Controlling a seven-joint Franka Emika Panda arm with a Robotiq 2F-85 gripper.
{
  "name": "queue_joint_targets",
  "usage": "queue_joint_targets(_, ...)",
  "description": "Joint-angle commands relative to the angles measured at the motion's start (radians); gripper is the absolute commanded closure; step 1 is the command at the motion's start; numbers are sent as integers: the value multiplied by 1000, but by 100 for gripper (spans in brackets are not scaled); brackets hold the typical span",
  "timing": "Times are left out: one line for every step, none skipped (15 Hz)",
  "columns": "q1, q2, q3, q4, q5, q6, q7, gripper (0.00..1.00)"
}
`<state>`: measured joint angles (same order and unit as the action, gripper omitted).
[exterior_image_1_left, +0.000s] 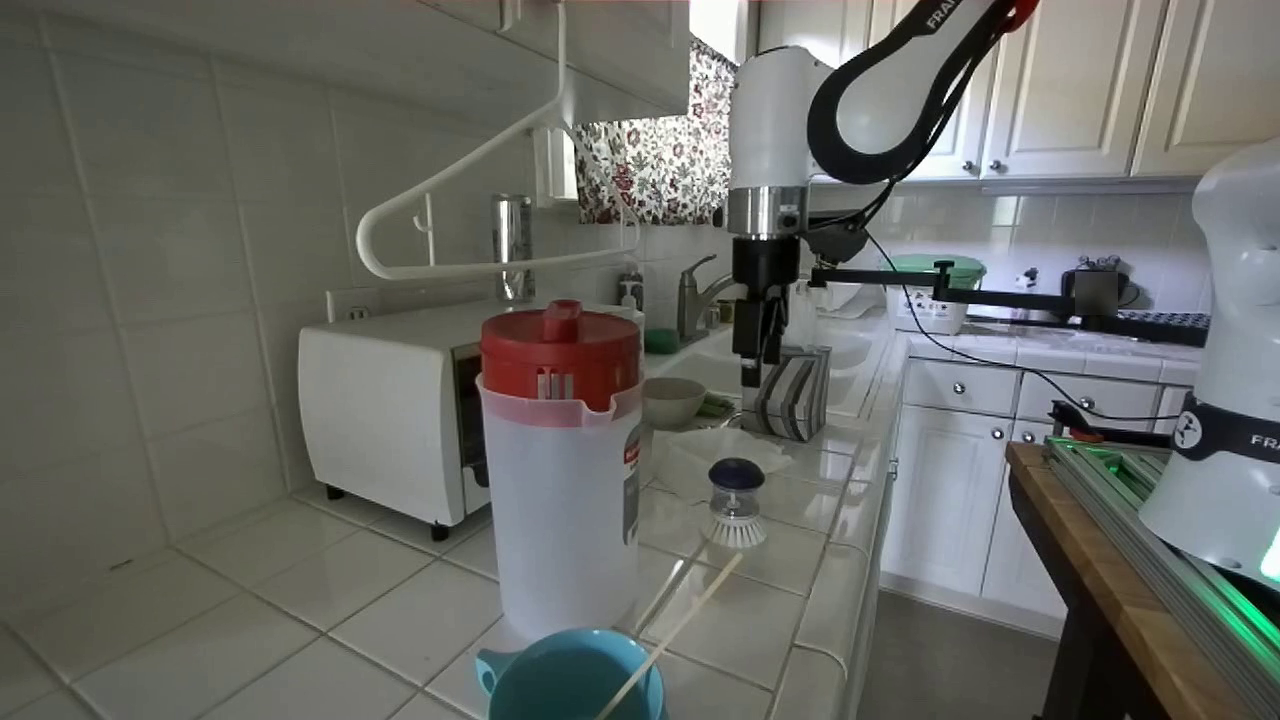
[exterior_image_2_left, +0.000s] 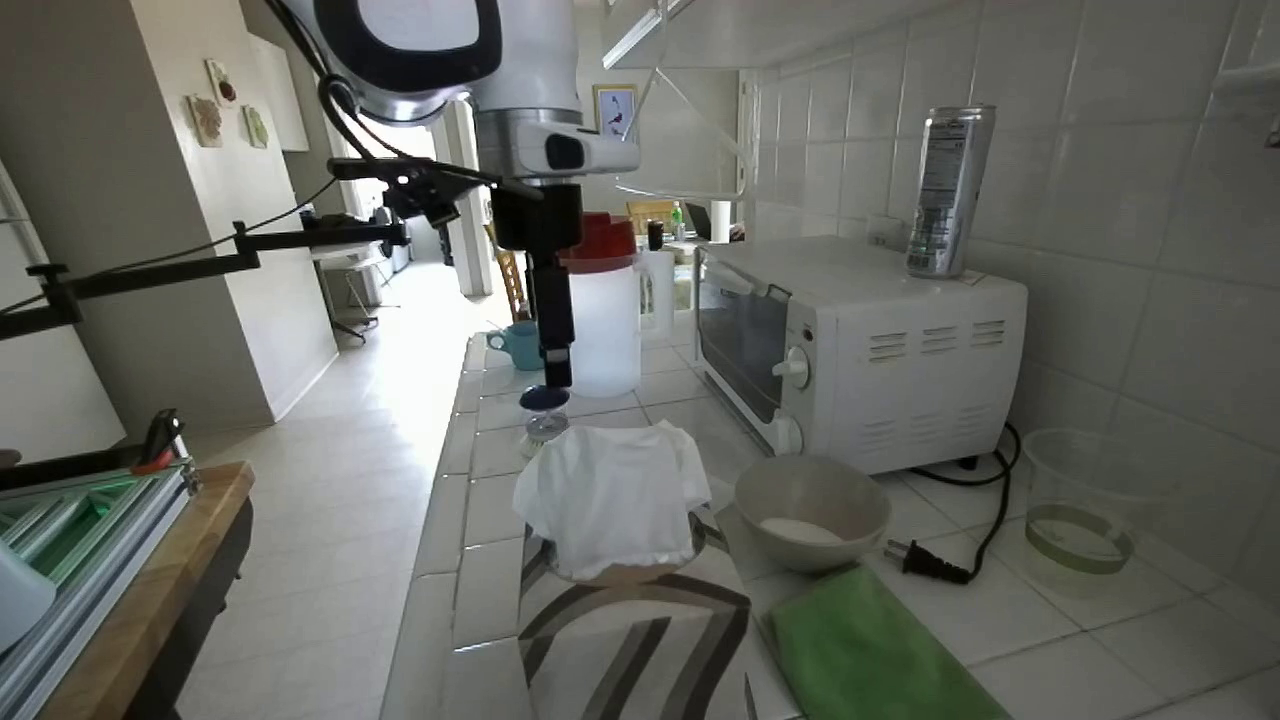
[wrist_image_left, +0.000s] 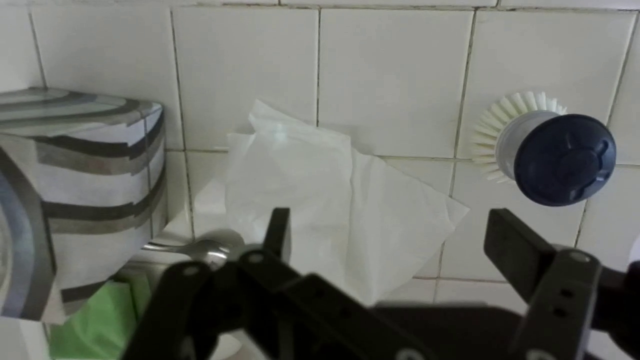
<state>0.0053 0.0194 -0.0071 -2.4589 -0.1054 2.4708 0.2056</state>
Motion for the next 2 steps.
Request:
queue_joint_targets(-1,-1,1,2,1,-3,-1,0)
queue_joint_targets(-1,-1,1,2,1,-3,-1,0)
